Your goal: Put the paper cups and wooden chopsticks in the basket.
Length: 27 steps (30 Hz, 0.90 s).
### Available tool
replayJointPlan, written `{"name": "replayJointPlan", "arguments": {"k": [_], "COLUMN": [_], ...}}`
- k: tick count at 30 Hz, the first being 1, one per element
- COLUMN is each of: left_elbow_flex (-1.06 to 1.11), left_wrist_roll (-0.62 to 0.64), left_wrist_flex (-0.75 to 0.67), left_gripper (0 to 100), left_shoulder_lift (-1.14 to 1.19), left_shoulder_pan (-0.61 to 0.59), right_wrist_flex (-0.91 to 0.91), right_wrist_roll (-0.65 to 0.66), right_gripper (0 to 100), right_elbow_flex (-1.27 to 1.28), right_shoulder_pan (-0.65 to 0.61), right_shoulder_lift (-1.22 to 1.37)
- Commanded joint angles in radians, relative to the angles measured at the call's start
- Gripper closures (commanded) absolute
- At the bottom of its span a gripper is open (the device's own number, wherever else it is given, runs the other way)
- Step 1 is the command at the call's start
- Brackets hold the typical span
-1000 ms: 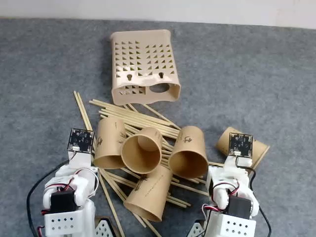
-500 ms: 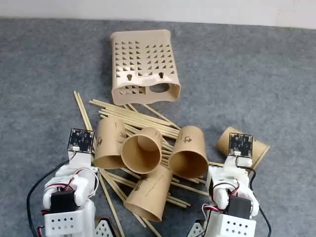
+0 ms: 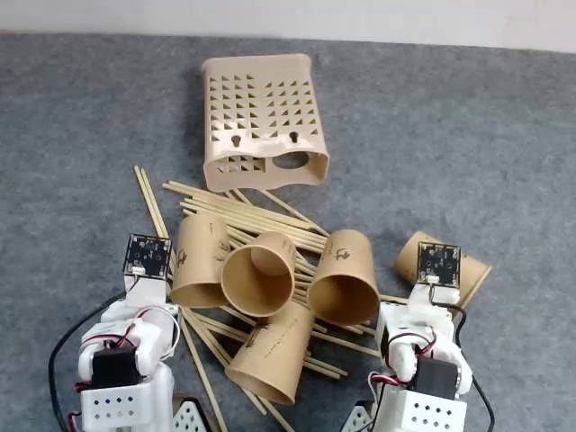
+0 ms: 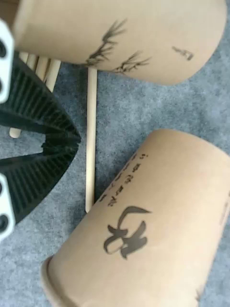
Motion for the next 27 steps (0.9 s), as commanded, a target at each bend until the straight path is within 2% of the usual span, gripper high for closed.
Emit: {"name": "replayJointPlan", "arguments": {"k": [1,24,27], "left_elbow_flex": [0.021,0.021,0.021], "left_wrist_roll": [0.008,0.008,0.008], "left_wrist_flex": [0.002,0.002,0.002], "left_gripper": [88,88,88], "left_shoulder_lift": [-0.001,-0.001,-0.001], "left_shoulder_pan": [-0.002,-0.002,-0.002], "right_wrist_flex": [0.002,-0.012,-0.056], "right_wrist_roll": [-0.005,-0.003,0.103], "right_gripper": [99.2,99.1,99.1], "right_elbow_flex": [0.150,0.140,0.039], "right_shoulder_pan": [0.010,0.013,0.058], "right_shoulder_lift": [-0.012,-0.013,-0.013]}}
